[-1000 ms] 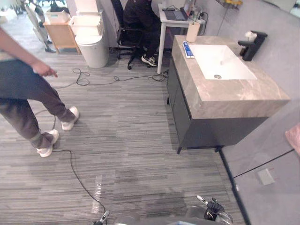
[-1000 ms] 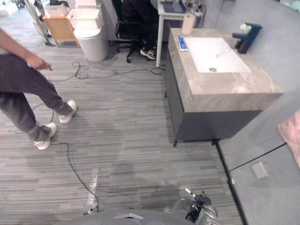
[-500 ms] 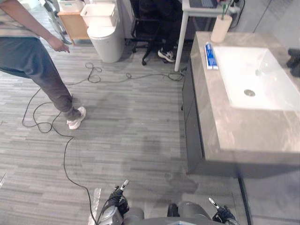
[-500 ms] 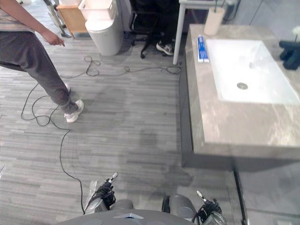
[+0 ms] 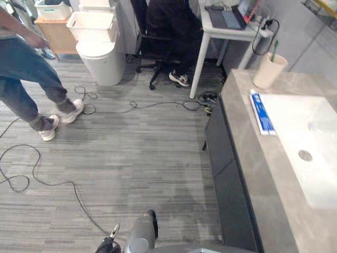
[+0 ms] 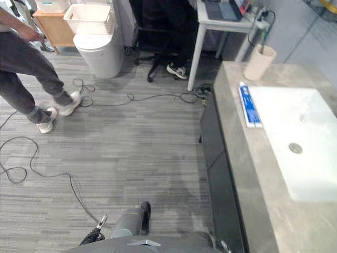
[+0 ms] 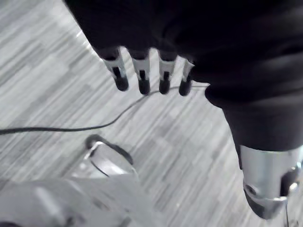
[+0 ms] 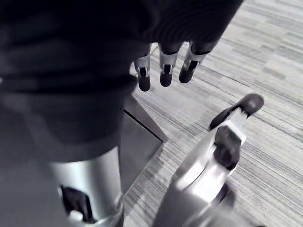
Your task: Organize washtable
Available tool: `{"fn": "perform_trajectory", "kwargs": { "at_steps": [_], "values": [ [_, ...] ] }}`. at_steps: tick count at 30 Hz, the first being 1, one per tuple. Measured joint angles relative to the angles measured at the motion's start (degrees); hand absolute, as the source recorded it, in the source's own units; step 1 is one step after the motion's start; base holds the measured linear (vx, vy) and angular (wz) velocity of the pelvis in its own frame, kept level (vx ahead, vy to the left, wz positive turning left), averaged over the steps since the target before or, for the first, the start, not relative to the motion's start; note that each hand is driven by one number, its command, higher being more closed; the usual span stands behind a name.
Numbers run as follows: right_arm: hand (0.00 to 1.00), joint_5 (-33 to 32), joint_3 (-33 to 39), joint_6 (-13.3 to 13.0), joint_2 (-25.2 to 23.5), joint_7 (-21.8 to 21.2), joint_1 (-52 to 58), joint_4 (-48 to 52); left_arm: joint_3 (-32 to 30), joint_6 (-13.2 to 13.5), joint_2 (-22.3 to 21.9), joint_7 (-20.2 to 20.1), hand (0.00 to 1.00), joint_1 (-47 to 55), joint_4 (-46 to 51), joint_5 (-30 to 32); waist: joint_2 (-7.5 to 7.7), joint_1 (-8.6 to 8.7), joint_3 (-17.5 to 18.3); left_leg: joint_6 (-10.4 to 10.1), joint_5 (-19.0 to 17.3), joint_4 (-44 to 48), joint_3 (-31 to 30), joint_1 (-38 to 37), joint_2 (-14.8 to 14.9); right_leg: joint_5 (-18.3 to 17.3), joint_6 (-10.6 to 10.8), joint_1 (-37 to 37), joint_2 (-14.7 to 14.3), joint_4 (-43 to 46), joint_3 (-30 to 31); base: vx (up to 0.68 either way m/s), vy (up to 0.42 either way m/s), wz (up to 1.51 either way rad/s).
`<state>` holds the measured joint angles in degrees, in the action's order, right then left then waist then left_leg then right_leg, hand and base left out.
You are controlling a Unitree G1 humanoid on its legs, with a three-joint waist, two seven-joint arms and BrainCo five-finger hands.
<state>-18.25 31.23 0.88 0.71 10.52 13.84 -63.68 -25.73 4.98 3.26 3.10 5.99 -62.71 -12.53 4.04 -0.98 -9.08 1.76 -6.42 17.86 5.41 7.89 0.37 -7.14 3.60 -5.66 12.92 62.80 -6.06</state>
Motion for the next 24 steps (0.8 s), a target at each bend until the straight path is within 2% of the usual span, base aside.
{"fn": "perform_trajectory", "kwargs": {
  "at_steps": [1,2,3,4,5,6,8,9,10,11,12,13,14,15,16,18,19,20,21,22,23,24],
  "values": [
    [0.00,0.0,-0.3,0.0,0.4,0.2,1.3,0.0,1.6,0.0,0.0,0.0,0.00,-0.5,0.3,0.0,-1.03,0.75,0.0,0.6,-0.4,-2.5,-0.1,-3.2,0.0,-1.9,-0.3,-3.1,-1.7,1.1,-0.7,0.33,0.053,-0.05],
    [0.00,0.0,-0.8,0.0,0.6,0.3,2.2,0.0,2.7,0.1,0.0,0.0,0.00,-1.3,0.7,0.0,-1.45,1.08,0.0,0.7,-0.4,-4.0,-0.1,-4.9,0.1,-3.1,-0.3,-5.3,-3.2,0.7,-1.2,0.36,0.030,0.03],
    [0.00,-0.2,-2.0,0.1,1.3,0.4,3.6,0.0,6.0,0.3,0.1,0.0,0.00,-3.4,1.6,0.0,-2.03,1.52,-0.2,0.6,-0.2,-6.2,-0.4,-7.3,0.1,-5.1,-0.1,-9.2,-5.7,-4.0,-2.8,0.10,-0.005,0.19],
    [0.00,-0.2,-2.2,0.8,1.9,0.4,5.0,-0.1,8.8,0.5,-0.5,0.0,0.00,-5.9,2.2,0.1,-2.62,1.99,-0.3,0.6,-0.2,-7.8,-1.0,-9.0,0.2,-6.0,-0.4,-11.3,-6.3,-13.6,-6.1,-0.05,-0.010,0.28],
    [0.00,-0.2,-2.2,1.1,2.0,0.5,5.7,-0.1,9.6,0.8,-0.9,0.0,0.00,-7.0,2.4,0.1,-2.86,2.19,-0.2,0.6,-0.3,-8.4,-1.3,-9.7,0.2,-6.0,-0.4,-11.7,-6.2,-19.0,-7.8,-0.33,0.031,0.31],
    [0.00,-0.3,-2.2,1.2,2.0,0.6,6.5,-1.3,10.4,1.7,-2.0,0.0,0.00,-8.7,3.3,0.1,-3.11,2.21,-0.2,0.1,-1.3,-9.7,-1.6,-11.0,0.3,-4.7,-0.2,-11.9,-6.0,-31.1,-10.6,-0.26,0.057,0.15],
    [0.00,1.7,-6.4,0.5,1.4,-2.5,6.0,-0.8,10.3,2.5,-4.0,0.0,0.00,-8.7,5.3,0.5,-2.93,2.12,0.0,-1.5,-5.1,-9.0,-1.7,-13.2,0.8,0.5,-0.8,-11.6,-5.9,-45.7,-10.6,-0.04,-0.036,-0.02],
    [0.00,2.0,-7.6,0.4,1.2,-3.5,5.1,0.2,10.0,2.5,-4.6,-0.1,0.00,-8.6,5.5,0.6,-3.02,2.11,0.1,-1.6,-6.5,-8.1,-1.8,-13.8,1.2,1.5,-1.1,-11.3,-5.8,-46.4,-9.6,0.30,-0.258,0.10],
    [0.00,2.2,-9.0,-0.2,0.7,-5.3,3.1,1.9,9.8,2.4,-5.5,-0.2,0.00,-7.9,5.7,0.6,-3.85,2.13,0.8,-1.9,-9.3,-5.8,-2.3,-14.7,2.8,2.0,-2.1,-9.7,-6.0,-45.7,-8.1,0.49,-0.351,0.30],
    [0.00,3.5,-9.7,1.9,2.9,-10.8,3.8,2.6,9.6,2.4,-7.0,-0.3,0.00,-5.2,6.0,0.7,-4.98,1.67,2.9,-3.0,-11.6,-2.3,-2.9,-15.6,5.0,3.3,-3.1,-7.8,-7.3,-45.7,-10.2,0.54,-0.325,0.43],
    [0.00,3.5,-9.9,3.1,3.3,-13.4,3.8,2.6,10.0,2.2,-7.1,-0.5,0.00,-4.3,5.3,0.9,-5.79,1.27,3.5,-3.1,-12.4,3.0,-3.2,-14.3,5.2,4.5,-4.2,-7.0,-7.5,-45.4,-10.6,0.52,-0.267,0.51],
    [0.00,3.4,-9.9,4.2,4.0,-15.5,3.9,2.7,9.6,1.6,-7.1,-1.0,0.00,-4.1,4.7,1.8,-7.17,0.97,3.4,-4.2,-10.2,19.4,-3.5,-7.2,6.2,3.8,-5.2,-5.5,-7.3,-44.3,-11.3,0.47,-0.177,0.26],
    [0.00,4.2,-9.2,3.9,4.9,-14.3,4.3,3.0,8.1,1.6,-7.5,-1.1,0.00,-3.6,5.0,1.9,-9.01,0.58,3.0,-6.3,-2.7,33.1,-5.2,-0.5,6.9,3.0,-5.0,-2.8,-8.0,-45.6,-11.2,0.43,-0.135,0.03],
    [0.00,4.5,-9.2,3.9,5.4,-13.5,4.4,2.9,7.2,1.6,-7.3,-1.0,0.00,-3.1,5.0,1.9,-9.80,0.54,2.8,-7.1,-1.3,38.2,-5.9,1.4,6.9,2.7,-5.1,-1.1,-8.2,-46.2,-11.2,0.49,-0.038,-0.32],
    [0.00,6.1,-9.2,3.5,5.3,-11.5,4.4,2.9,5.8,1.8,-6.9,-0.8,0.00,-1.1,4.9,1.9,-9.80,0.51,2.7,-7.3,-1.3,44.2,-6.1,4.0,7.0,2.0,-5.1,2.0,-8.2,-46.9,-10.8,0.45,0.017,-0.30],
    [0.00,6.1,-9.3,2.8,4.4,-9.1,3.8,3.0,4.8,1.8,-5.6,-1.0,0.00,0.6,4.7,1.5,-7.93,0.32,2.4,-6.0,-2.1,44.6,-5.3,6.2,8.0,1.7,-4.3,6.5,-7.7,-49.7,-10.3,0.39,0.037,-0.19],
    [0.00,6.3,-9.1,1.7,3.8,-8.1,3.5,3.0,3.4,2.0,-5.0,-1.1,0.00,0.7,4.7,1.8,-6.58,-0.34,2.2,-5.0,-3.3,39.9,-3.7,7.5,10.0,1.9,-3.1,8.8,-7.5,-51.5,-10.0,0.17,0.087,-0.22],
    [0.00,6.1,-8.9,0.4,3.6,-7.6,2.4,3.1,1.8,2.0,-4.6,-1.2,0.00,0.3,4.7,1.8,-5.22,-1.28,2.1,-4.5,-3.8,29.7,-1.8,6.9,11.6,1.7,-1.9,9.9,-6.6,-52.2,-9.0,0.06,0.104,-0.25],
    [0.00,6.2,-8.9,-0.1,3.7,-7.3,1.7,3.1,0.9,2.0,-4.5,-1.2,0.00,0.4,4.6,1.8,-4.92,-1.39,2.3,-4.6,-3.1,21.8,-1.3,5.7,12.0,1.6,-1.3,10.0,-6.3,-52.2,-8.5,-0.10,0.150,-0.22],
    [0.00,6.2,-9.2,-0.4,4.6,-7.0,1.5,3.0,0.6,1.8,-5.7,-1.2,0.00,0.5,4.1,1.7,-6.21,-1.57,3.2,-6.7,1.8,5.2,-2.2,2.6,12.4,0.6,1.0,10.2,-7.1,-52.1,-7.5,0.09,0.203,-0.18],
    [0.00,6.4,-10.4,-0.3,3.8,-6.3,0.8,1.7,-1.3,1.8,-4.8,-1.2,0.00,0.3,3.7,1.7,-3.39,-1.82,3.2,-7.1,1.8,0.0,-0.8,-0.9,9.6,0.4,1.8,10.1,-4.9,-52.8,-5.1,0.18,0.209,-0.18],
    [0.00,6.4,-10.7,-0.3,3.3,-6.0,1.0,1.6,-1.3,1.9,-4.2,-1.0,0.00,0.5,3.7,1.8,-2.59,-1.72,3.4,-7.0,2.2,-2.9,-0.3,-2.5,8.6,0.5,1.9,10.1,-4.6,-53.2,-4.3,0.31,0.155,-0.21]
  ]
}}
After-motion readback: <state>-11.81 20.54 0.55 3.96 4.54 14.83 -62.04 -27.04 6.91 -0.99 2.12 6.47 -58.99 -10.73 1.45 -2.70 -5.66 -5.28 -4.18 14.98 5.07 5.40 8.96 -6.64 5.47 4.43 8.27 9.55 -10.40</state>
